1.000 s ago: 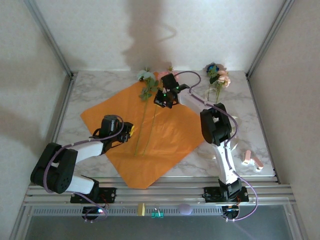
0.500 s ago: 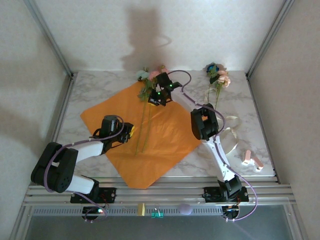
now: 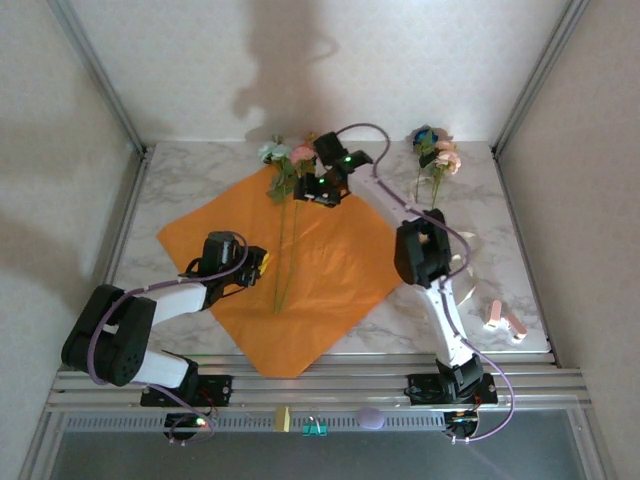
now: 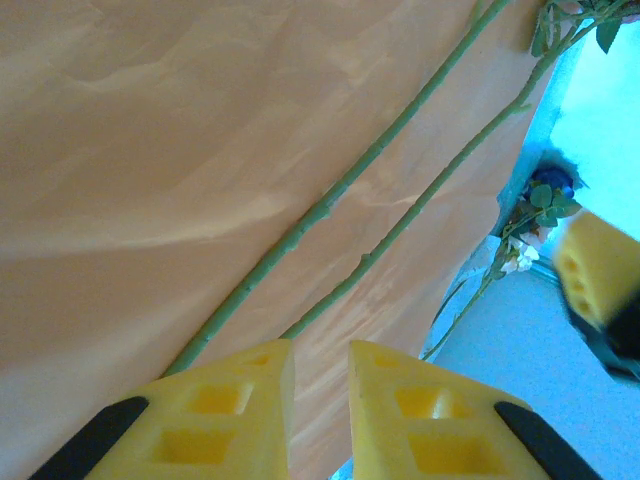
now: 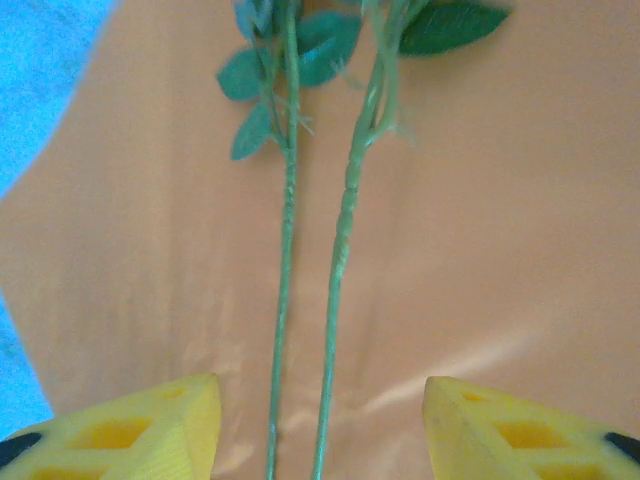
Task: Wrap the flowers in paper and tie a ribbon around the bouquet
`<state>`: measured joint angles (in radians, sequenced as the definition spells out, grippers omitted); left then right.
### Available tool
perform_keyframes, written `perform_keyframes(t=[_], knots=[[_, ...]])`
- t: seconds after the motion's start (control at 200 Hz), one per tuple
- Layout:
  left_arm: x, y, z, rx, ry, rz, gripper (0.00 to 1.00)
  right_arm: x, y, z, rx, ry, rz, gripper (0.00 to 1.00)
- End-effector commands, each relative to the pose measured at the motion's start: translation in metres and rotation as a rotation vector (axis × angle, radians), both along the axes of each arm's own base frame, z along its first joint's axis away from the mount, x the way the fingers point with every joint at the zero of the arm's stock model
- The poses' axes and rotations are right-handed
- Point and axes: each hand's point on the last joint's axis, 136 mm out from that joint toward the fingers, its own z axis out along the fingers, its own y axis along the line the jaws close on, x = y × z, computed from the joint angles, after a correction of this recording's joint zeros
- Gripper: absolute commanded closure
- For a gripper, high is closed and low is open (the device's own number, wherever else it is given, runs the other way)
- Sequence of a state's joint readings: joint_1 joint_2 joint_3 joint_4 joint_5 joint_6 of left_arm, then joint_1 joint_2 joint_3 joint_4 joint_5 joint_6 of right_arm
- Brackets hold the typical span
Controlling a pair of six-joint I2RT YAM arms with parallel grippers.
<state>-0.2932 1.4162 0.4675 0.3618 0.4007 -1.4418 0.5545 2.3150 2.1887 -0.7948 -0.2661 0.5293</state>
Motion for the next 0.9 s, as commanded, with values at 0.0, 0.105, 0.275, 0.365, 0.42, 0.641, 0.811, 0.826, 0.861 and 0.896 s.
perform_keyframes(t=[0.0, 0.105, 0.275, 0.365, 0.42, 0.641, 0.811, 0.826, 0.861, 0.896], knots=[[-0.006, -0.002, 0.000, 0.003, -0.008, -0.023, 0.79, 0.015, -0.096, 0.071, -0.072, -0.148, -0.132, 0.43], [-0.006, -0.003, 0.001, -0.002, -0.011, -0.023, 0.79, 0.020, -0.193, 0.065, -0.173, -0.138, -0.283, 0.47], [-0.005, -0.003, 0.003, -0.002, -0.017, -0.022, 0.79, 0.016, -0.324, 0.029, -0.406, -0.049, -0.479, 0.57], [-0.005, -0.003, 0.002, -0.002, -0.013, -0.020, 0.79, 0.017, -0.367, 0.002, -0.505, 0.027, -0.536, 0.60], [-0.004, -0.004, 0.003, -0.003, -0.014, -0.023, 0.79, 0.022, -0.378, -0.018, -0.530, 0.071, -0.540, 0.60], [-0.005, -0.004, -0.001, 0.001, 0.002, -0.027, 0.79, 0.050, -0.368, -0.062, -0.471, 0.112, -0.487, 0.55], [-0.006, -0.003, -0.001, 0.003, 0.004, -0.025, 0.79, 0.057, -0.363, -0.075, -0.454, 0.131, -0.473, 0.54], [-0.006, -0.003, -0.001, 0.003, 0.004, -0.024, 0.79, 0.057, -0.363, -0.076, -0.453, 0.131, -0.474, 0.54], [-0.006, -0.003, 0.000, 0.003, 0.003, -0.024, 0.79, 0.057, -0.362, -0.080, -0.451, 0.138, -0.474, 0.55], [-0.006, -0.003, 0.000, 0.004, 0.002, -0.024, 0.80, 0.057, -0.361, -0.083, -0.446, 0.144, -0.472, 0.56]])
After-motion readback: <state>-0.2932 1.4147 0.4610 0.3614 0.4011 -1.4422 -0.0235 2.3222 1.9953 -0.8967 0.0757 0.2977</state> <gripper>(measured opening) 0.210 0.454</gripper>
